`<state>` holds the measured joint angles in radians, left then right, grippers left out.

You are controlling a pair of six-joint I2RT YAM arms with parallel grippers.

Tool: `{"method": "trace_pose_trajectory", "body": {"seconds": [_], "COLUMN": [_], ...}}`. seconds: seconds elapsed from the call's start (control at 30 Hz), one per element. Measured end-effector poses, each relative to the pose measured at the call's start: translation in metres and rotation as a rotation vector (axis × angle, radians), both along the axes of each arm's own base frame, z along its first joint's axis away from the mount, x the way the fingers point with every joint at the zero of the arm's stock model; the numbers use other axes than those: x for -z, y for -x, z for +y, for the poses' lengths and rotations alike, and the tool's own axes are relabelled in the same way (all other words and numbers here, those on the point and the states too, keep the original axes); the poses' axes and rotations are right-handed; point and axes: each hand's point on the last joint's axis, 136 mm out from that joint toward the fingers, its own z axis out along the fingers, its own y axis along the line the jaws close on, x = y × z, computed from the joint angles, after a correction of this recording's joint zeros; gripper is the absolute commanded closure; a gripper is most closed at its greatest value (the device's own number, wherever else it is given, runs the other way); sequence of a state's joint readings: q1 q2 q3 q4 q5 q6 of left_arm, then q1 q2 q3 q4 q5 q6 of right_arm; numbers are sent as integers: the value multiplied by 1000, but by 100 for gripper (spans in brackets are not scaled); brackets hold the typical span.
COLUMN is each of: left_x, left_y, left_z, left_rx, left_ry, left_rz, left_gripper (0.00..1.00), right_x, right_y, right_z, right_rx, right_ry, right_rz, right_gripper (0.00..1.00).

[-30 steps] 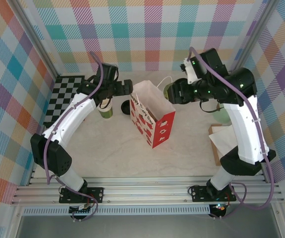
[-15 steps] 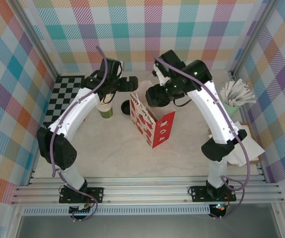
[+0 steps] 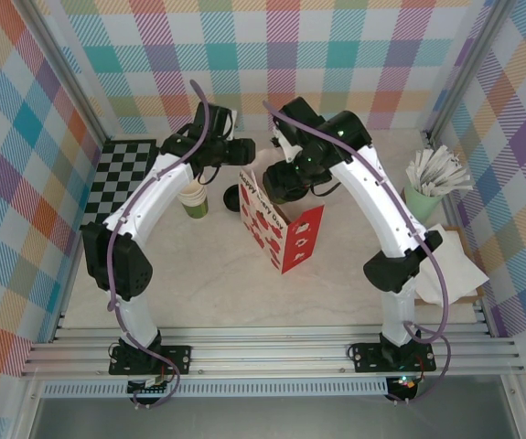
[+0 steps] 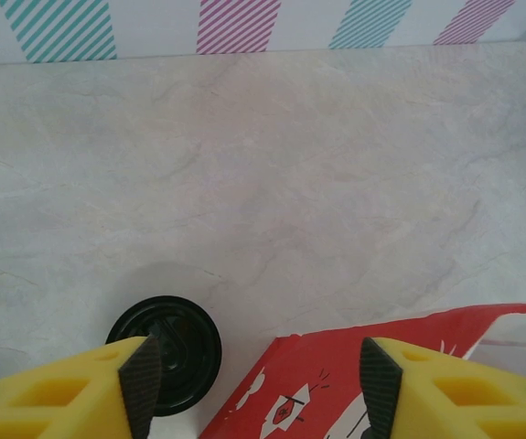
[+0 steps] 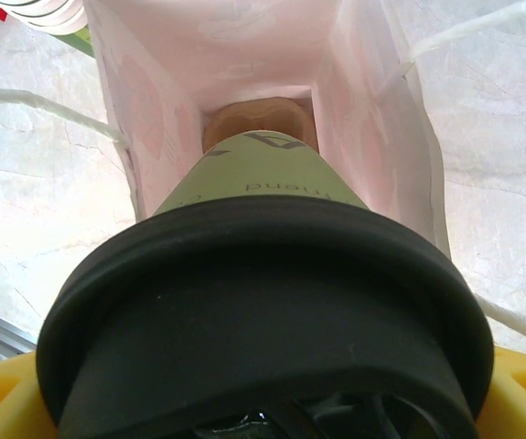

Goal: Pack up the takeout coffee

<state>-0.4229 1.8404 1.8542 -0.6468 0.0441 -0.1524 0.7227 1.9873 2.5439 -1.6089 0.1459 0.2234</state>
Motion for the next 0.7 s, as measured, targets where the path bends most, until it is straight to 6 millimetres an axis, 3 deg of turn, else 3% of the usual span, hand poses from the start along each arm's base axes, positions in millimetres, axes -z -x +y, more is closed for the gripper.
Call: {"method": "trace_pose_trajectory", "body": {"seconds": [0.17, 0.4, 0.7], "left_x": [0, 9, 15], "left_y": [2, 7, 10], "left_z": [-3, -9, -15], "left_rx": [33, 86, 133], "left_ry": [-7, -7, -3], "left_rz": [-4, 14, 15], "left_gripper": [61, 72, 83], "right_x": [10, 38, 56], "right_y": [0, -6, -2], "right_z": [0, 8, 9], "right_rx": [-4, -20, -38], "right_ry": [23, 66, 95], "right_rz": [26, 87, 144], "right_gripper": [55, 58, 59]}}
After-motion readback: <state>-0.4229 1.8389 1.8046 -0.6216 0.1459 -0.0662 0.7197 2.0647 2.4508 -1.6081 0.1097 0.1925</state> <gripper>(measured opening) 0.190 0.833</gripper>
